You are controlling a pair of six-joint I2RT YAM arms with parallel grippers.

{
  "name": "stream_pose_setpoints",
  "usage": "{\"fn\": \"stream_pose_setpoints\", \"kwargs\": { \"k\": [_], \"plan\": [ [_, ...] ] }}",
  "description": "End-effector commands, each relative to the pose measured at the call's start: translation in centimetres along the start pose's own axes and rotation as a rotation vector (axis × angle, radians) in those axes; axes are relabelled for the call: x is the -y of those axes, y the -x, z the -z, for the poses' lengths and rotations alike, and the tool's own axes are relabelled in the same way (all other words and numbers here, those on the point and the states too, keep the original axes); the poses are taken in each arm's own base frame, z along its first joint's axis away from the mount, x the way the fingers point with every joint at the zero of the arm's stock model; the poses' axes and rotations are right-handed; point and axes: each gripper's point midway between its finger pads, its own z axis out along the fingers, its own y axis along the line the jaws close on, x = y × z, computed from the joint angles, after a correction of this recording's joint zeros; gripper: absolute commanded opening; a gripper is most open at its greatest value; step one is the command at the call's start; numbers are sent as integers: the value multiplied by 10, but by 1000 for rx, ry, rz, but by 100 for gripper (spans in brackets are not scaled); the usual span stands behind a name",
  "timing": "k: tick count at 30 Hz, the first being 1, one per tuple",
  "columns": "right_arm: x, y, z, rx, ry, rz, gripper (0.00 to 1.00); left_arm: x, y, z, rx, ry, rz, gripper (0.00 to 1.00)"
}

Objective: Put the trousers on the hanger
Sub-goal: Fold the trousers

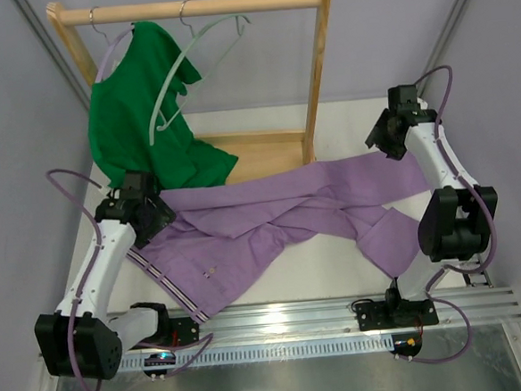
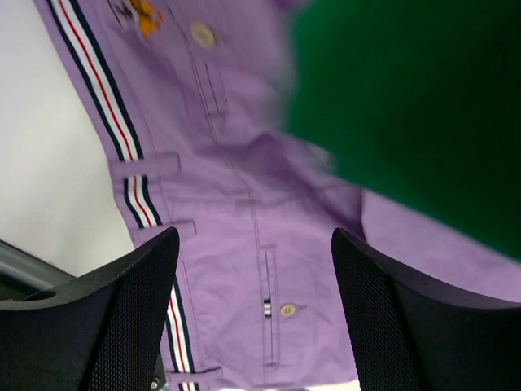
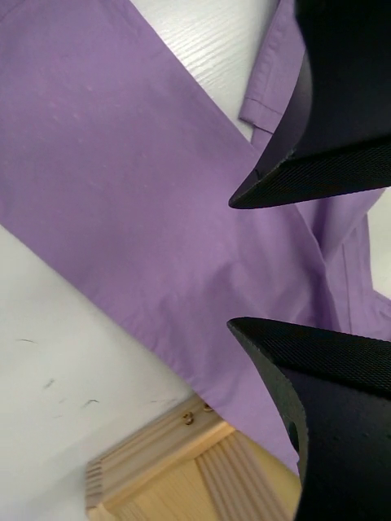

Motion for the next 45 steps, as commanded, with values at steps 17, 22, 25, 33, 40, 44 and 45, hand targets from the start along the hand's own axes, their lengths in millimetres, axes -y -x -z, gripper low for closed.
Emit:
{"fn": "stream_pose_setpoints", "kwargs": {
  "k": [17,22,25,33,40,44,45],
  "plan": [
    [-12,-40,59,45,144,112,59,-29,-89,-25,-185,140,13,65],
    [-12,-36,68,72,155,112,59,-36,-101,-41,-223,206,10,59],
    [-14,-35,71,73,168,110,59,-44,-99,-43,-198,242,11,51],
    [-12,-32,79,96,166,109,59,-62,-83,-51,-174,427,-81,29],
    [-7,-30,83,104,173,97,59,-72,-83,-62,-237,443,17,23],
    [-8,-30,85,113,187,99,59,-77,-86,-79,-288,427,79,14],
    [-8,-31,85,110,190,98,59,-80,-83,-83,-285,434,77,13]
  ]
}}
